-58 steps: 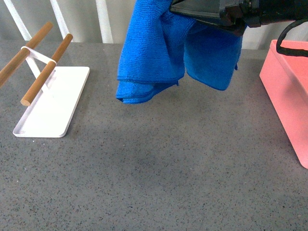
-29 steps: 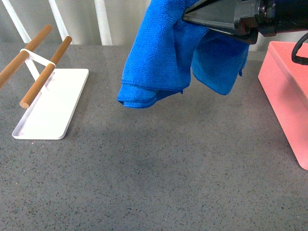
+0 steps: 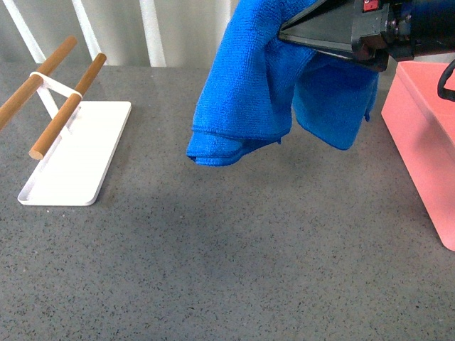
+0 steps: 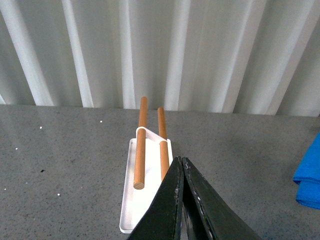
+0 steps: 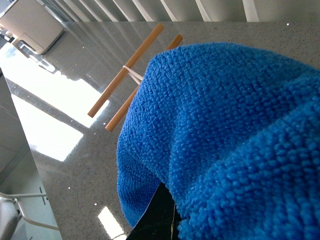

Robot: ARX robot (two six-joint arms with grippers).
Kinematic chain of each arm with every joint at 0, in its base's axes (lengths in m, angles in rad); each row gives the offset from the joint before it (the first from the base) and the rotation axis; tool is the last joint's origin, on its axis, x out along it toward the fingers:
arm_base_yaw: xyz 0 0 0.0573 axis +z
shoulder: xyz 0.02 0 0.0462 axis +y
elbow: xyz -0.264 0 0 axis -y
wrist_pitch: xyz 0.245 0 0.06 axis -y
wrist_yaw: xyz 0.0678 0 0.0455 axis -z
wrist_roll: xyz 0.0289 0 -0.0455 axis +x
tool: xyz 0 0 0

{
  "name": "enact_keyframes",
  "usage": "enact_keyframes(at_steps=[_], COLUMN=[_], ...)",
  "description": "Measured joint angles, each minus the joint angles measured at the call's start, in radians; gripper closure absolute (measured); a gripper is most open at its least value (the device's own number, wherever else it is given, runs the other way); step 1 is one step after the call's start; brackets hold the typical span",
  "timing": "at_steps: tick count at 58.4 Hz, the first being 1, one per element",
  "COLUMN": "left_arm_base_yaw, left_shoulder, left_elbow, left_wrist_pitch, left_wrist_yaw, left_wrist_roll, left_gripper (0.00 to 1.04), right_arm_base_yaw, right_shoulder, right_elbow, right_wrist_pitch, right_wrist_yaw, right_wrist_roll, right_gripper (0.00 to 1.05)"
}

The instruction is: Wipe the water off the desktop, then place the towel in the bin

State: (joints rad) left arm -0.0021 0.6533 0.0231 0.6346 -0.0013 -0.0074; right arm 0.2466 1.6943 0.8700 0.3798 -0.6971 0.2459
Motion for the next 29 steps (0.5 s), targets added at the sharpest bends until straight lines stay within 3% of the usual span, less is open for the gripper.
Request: enact_keyframes(at_steps=[29], left_arm_base_yaw=[0.000], left_shoulder=[-0.280], left_elbow=[-0.001], left_wrist_pitch=[-0.258], left_wrist_yaw=[0.001], left_wrist_roll=[0.000], left_gripper=[1.01], right_arm_base_yaw=[0.010], right_shoulder=[0.000], right_elbow=[0.014], right_wrist_pitch=[-0.042], right_wrist_yaw=[0.016], right_wrist_roll=[-0.040], right_gripper=[1.01])
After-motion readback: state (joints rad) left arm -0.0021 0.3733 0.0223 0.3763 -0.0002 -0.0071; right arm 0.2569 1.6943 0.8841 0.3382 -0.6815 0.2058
